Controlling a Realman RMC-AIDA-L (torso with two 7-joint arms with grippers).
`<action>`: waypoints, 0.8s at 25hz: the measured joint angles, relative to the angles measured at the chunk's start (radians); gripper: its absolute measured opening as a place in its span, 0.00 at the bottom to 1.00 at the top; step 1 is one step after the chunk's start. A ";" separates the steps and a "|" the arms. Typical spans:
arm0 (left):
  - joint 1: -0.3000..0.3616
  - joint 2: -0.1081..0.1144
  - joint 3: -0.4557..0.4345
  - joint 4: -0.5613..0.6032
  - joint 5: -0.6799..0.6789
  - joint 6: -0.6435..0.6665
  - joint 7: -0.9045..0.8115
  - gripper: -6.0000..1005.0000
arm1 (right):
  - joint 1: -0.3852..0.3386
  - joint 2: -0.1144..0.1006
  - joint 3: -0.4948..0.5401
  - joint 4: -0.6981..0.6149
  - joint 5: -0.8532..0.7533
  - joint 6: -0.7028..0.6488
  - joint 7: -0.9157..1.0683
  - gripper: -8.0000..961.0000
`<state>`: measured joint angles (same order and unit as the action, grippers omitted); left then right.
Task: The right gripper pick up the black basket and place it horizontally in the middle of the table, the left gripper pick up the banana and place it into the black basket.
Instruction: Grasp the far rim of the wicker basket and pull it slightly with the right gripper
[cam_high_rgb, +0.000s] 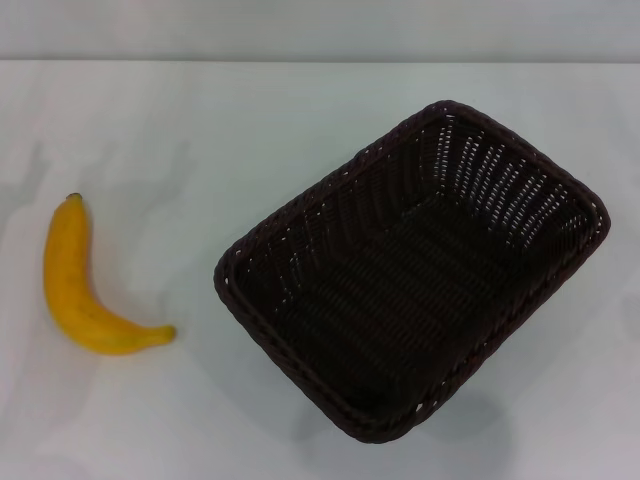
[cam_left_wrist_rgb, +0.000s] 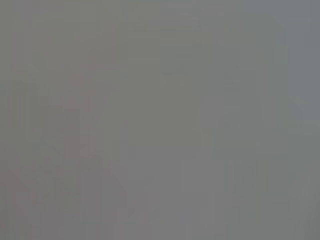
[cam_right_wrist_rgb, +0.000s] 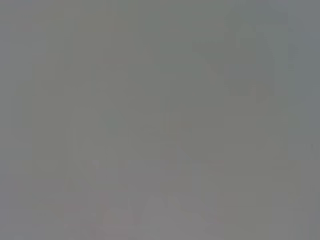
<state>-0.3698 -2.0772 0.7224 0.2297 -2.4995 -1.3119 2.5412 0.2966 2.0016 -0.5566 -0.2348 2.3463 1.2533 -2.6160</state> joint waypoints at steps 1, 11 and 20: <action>0.000 0.000 0.000 0.000 0.000 0.000 -0.001 0.87 | 0.001 0.000 0.000 0.000 0.000 -0.005 -0.004 0.90; -0.010 0.000 0.000 -0.003 -0.001 0.031 0.001 0.87 | 0.002 0.003 -0.002 -0.003 -0.004 0.003 -0.043 0.87; -0.011 0.003 0.002 0.003 0.005 0.039 0.002 0.87 | -0.005 -0.035 -0.169 -0.241 -0.247 -0.054 0.365 0.79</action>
<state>-0.3812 -2.0744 0.7245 0.2323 -2.4945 -1.2731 2.5434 0.2920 1.9661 -0.7258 -0.4759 2.0989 1.1997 -2.2512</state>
